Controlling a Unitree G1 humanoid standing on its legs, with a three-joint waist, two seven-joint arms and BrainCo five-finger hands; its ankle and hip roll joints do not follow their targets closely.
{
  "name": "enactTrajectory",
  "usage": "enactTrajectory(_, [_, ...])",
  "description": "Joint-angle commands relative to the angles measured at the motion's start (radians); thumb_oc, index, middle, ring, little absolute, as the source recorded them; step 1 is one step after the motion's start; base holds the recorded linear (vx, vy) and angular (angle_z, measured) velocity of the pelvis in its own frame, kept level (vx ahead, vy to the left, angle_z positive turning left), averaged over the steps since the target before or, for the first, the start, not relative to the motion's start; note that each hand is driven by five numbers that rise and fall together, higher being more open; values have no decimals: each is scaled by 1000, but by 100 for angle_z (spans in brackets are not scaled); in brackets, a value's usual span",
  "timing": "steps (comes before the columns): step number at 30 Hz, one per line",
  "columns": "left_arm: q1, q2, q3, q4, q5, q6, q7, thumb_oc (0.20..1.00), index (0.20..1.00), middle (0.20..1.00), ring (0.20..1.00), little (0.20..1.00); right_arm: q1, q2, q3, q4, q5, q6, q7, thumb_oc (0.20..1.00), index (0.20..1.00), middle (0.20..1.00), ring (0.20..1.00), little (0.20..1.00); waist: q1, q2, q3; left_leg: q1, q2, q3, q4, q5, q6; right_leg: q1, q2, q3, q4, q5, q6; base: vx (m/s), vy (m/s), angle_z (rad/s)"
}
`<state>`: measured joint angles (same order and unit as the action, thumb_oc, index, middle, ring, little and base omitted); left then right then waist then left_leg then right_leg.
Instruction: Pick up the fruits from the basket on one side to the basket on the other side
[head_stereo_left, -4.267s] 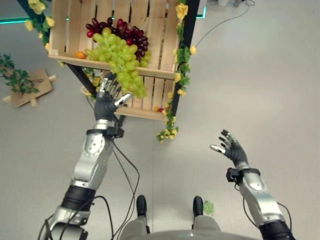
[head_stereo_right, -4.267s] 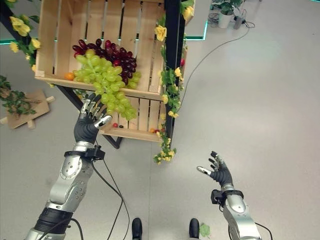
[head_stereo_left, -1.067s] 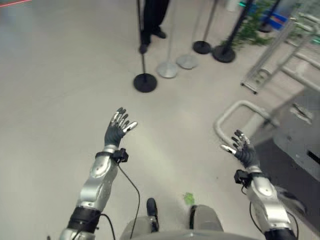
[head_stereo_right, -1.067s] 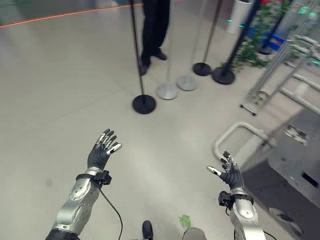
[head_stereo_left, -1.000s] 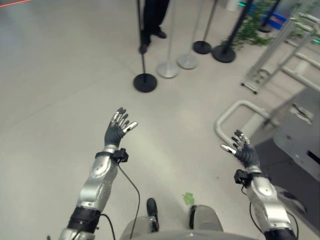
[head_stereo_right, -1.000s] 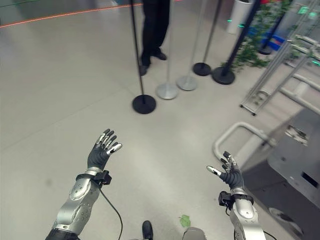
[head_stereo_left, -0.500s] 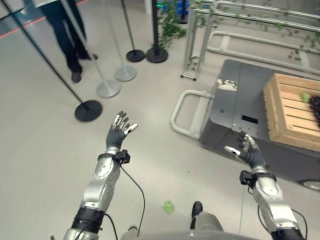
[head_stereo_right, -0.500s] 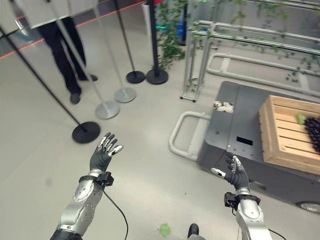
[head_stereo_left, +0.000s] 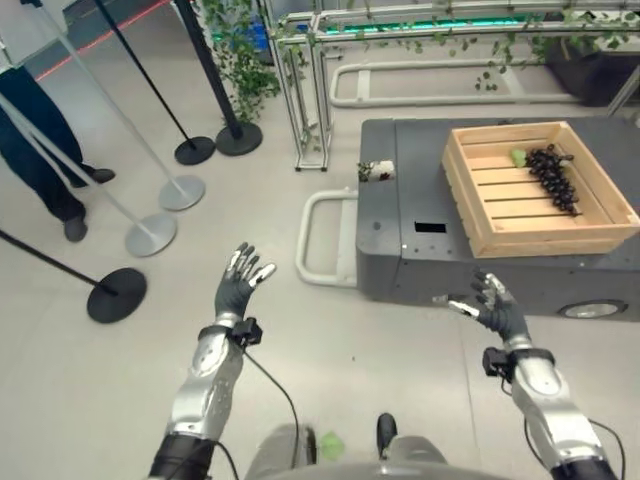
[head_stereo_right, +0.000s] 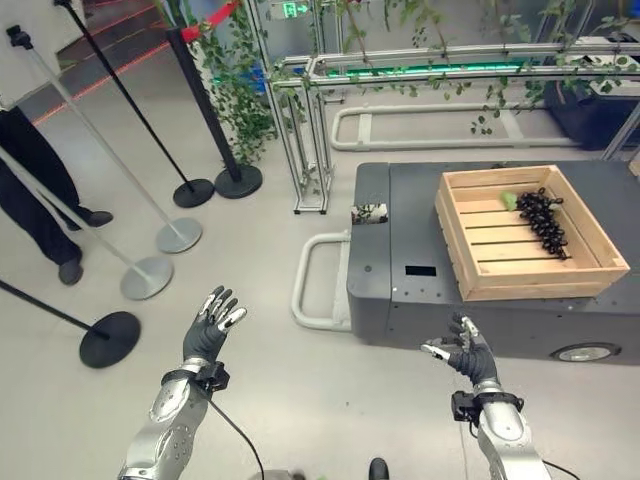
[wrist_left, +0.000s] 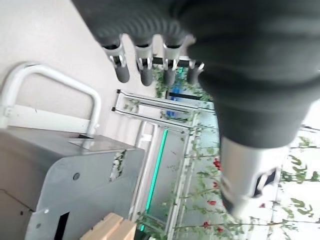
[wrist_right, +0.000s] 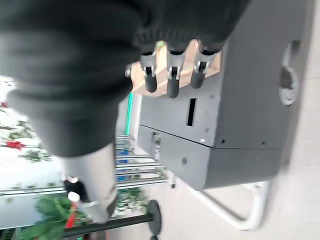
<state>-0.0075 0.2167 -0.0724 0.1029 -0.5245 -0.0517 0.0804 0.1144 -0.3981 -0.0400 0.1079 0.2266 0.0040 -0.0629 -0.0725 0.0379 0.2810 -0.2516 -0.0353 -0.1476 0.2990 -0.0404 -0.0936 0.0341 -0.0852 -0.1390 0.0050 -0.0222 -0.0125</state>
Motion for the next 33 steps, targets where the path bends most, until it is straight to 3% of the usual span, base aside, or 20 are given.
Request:
enactTrajectory(1, [-18, 16, -1, -62, 19, -40, 8, 1000, 1000, 1000, 1000, 1000, -56, -35, 2, -33, 21, -49, -6, 1000, 1000, 1000, 1000, 1000, 15, 33, 25, 18, 25, -24, -87, 39, -33, 66, 62, 43, -20, -169, 69, 230, 26, -34])
enactTrajectory(2, [-16, 18, -7, -55, 27, -40, 10, 1000, 1000, 1000, 1000, 1000, -64, -43, 6, -29, 20, -51, -9, 1000, 1000, 1000, 1000, 1000, 23, 37, 37, 7, 39, -31, -148, 84, -48, 80, 72, 54, -19, -185, 66, 162, 24, -19])
enactTrajectory(4, [-15, 17, -6, -50, 25, -43, 11, 1000, 1000, 1000, 1000, 1000, -68, -47, 8, -25, 19, -50, -10, 1000, 1000, 1000, 1000, 1000, 26, 37, 41, -5, 52, -22, -171, 100, -57, 90, 71, 59, -18, -197, 66, 153, 39, -30])
enactTrajectory(7, [-15, 12, 0, -37, 26, -44, 15, 1000, 1000, 1000, 1000, 1000, -78, -51, 10, -8, 5, -44, -21, 1000, 1000, 1000, 1000, 1000, 37, 30, 51, -18, 84, 29, -204, 122, -65, 125, 59, 70, -24, -219, 73, 280, 115, -27])
enactTrajectory(8, [-16, 9, 5, -29, 23, -42, 21, 1000, 1000, 1000, 1000, 1000, -83, -55, 8, -3, -8, -39, -27, 1000, 1000, 1000, 1000, 1000, 42, 33, 49, -23, 105, 76, -222, 143, -68, 161, 49, 67, -26, -238, 78, 306, 126, -1])
enactTrajectory(13, [-17, 12, 10, -24, 28, -39, 31, 1000, 1000, 1000, 1000, 1000, -79, -43, 10, -8, -22, -42, -24, 1000, 1000, 1000, 1000, 1000, 57, 20, 31, -16, 144, 144, -228, 187, -61, 210, 27, 45, 51, -308, 90, 340, 132, 7])
enactTrajectory(14, [-17, 24, 5, -21, 37, -31, 28, 1000, 1000, 1000, 1000, 1000, -76, -24, 20, -9, -22, -34, -11, 1000, 1000, 1000, 1000, 1000, 58, 5, 20, -2, 136, 198, -199, 156, -20, 199, 11, 18, 179, -306, 120, 271, 110, -7])
enactTrajectory(15, [-17, 26, 5, -21, 37, -31, 28, 1000, 1000, 1000, 1000, 1000, -76, -22, 20, -9, -23, -34, -11, 1000, 1000, 1000, 1000, 1000, 60, 0, 18, -1, 132, 202, -202, 157, -19, 192, 6, 20, 191, -313, 122, 356, 150, 18])
enactTrajectory(16, [-18, 34, 4, -20, 37, -31, 28, 1000, 1000, 1000, 1000, 1000, -76, -16, 30, -11, -27, -33, -8, 1000, 1000, 1000, 1000, 1000, 64, -6, 13, 17, 126, 207, -211, 146, -5, 144, -3, 10, 290, -299, 142, 277, 137, 45])
enactTrajectory(17, [-15, 47, 4, -28, 47, -30, 23, 1000, 1000, 1000, 1000, 1000, -80, 0, 30, -12, -20, -32, 1, 1000, 1000, 1000, 1000, 1000, 58, -17, -1, 47, 95, 211, -234, 114, 33, 73, -25, 16, 399, -212, 195, 277, 140, 24])
enactTrajectory(18, [-14, 48, 5, -29, 47, -30, 24, 1000, 1000, 1000, 1000, 1000, -80, 1, 31, -12, -20, -32, 1, 1000, 1000, 1000, 1000, 1000, 58, -20, -3, 46, 92, 213, -234, 114, 35, 69, -29, 17, 403, -214, 197, 279, 168, 15])
enactTrajectory(19, [-13, 55, 4, -35, 62, -29, 26, 1000, 1000, 1000, 1000, 1000, -82, 11, 27, -19, -12, -33, 1, 1000, 1000, 1000, 1000, 1000, 54, -23, -6, 66, 67, 211, -247, 96, 56, 38, -53, 19, 459, -152, 218, 245, 213, 21])
enactTrajectory(20, [-15, 60, -1, -41, 81, -26, 39, 1000, 1000, 1000, 1000, 1000, -77, 31, 24, -22, -7, -38, -9, 1000, 1000, 1000, 1000, 1000, 44, -19, 1, 107, 38, 210, -261, 76, 80, -15, -88, 26, 586, -24, 240, 239, 210, 29])
enactTrajectory(23, [-22, 74, -13, -42, 90, -29, 46, 1000, 1000, 1000, 1000, 1000, -86, 45, 29, -16, -1, -46, -21, 1000, 1000, 1000, 1000, 1000, 33, -1, 26, 153, 40, 202, -281, 63, 94, -96, -82, 33, 710, 6, 237, 223, 191, 37])
enactTrajectory(24, [-38, 88, -14, -38, 104, -32, 48, 1000, 1000, 1000, 1000, 1000, -93, 50, 34, -13, -4, -48, -32, 1000, 1000, 1000, 1000, 1000, 23, 11, 37, 180, 52, 198, -297, 53, 86, -163, -104, 19, 658, -50, 213, 117, 27, 14])
enactTrajectory(26, [-46, 94, -16, -36, 94, -36, 45, 1000, 1000, 1000, 1000, 1000, -98, 54, 36, -6, 0, -48, -33, 1000, 1000, 1000, 1000, 1000, 16, 11, 44, 190, 58, 190, -299, 47, 81, -177, -119, 5, 603, -78, 204, 137, -9, -8])
enactTrajectory(28, [-58, 95, -14, -32, 75, -45, 54, 1000, 1000, 1000, 1000, 1000, -106, 51, 37, 1, 0, -46, -38, 1000, 1000, 1000, 1000, 1000, 11, 8, 48, 192, 66, 177, -299, 36, 61, -196, -143, -11, 407, -111, 195, 116, -116, 23])
enactTrajectory(31, [-65, 97, -18, -18, 66, -44, 51, 1000, 1000, 1000, 1000, 1000, -100, 52, 44, 14, -5, -32, -38, 1000, 1000, 1000, 1000, 1000, 5, -19, 33, 194, 40, 156, -271, 4, 53, -122, -138, 29, 156, -95, 201, 112, -123, 32])
enactTrajectory(33, [-54, 88, -23, 3, 55, -40, 40, 1000, 1000, 1000, 1000, 1000, -97, 51, 59, 15, -9, -29, -27, 1000, 1000, 1000, 1000, 1000, 15, -33, 13, 200, 38, 160, -254, -3, 52, -102, -122, 33, 144, -93, 199, 77, -113, 51])
